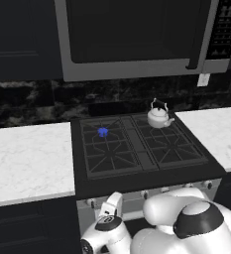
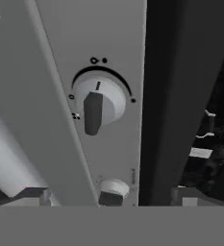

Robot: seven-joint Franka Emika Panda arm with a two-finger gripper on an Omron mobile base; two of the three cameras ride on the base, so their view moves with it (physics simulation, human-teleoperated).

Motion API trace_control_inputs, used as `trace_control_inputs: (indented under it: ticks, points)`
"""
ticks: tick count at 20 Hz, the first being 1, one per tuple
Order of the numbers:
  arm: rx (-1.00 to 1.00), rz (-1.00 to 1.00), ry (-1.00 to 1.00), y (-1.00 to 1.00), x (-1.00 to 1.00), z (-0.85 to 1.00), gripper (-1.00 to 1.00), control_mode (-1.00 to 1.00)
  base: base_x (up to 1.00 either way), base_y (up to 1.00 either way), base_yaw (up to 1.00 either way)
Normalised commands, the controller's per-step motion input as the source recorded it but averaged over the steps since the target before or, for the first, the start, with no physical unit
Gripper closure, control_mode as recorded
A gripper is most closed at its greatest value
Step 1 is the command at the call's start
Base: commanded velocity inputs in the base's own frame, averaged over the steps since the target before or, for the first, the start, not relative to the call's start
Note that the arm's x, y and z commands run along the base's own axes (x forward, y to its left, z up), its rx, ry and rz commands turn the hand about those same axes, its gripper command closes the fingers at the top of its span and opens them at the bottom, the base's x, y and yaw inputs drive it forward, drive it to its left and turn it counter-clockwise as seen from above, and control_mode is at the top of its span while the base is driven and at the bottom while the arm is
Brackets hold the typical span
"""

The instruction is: Turn off the rear left burner of the stove.

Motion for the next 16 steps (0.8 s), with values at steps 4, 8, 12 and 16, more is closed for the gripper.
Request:
trace_control_inputs:
  ticks: [4, 8, 12, 16]
  points:
    - [-0.10, 0.04, -0.20, 0.58, 0.27, 0.02, -1.00, -1.00, 0.00, 0.00, 0.00]
    - [-0.04, 0.02, -0.18, 0.53, 0.33, 0.00, -1.00, -1.00, 0.00, 0.00, 0.00]
    - [0.03, 0.01, -0.10, 0.21, 0.26, 0.00, -1.00, -1.00, 0.00, 0.00, 0.00]
    - [0.00, 0.04, -0.12, 0.00, 0.01, -0.27, -1.00, -1.00, 0.00, 0.00, 0.00]
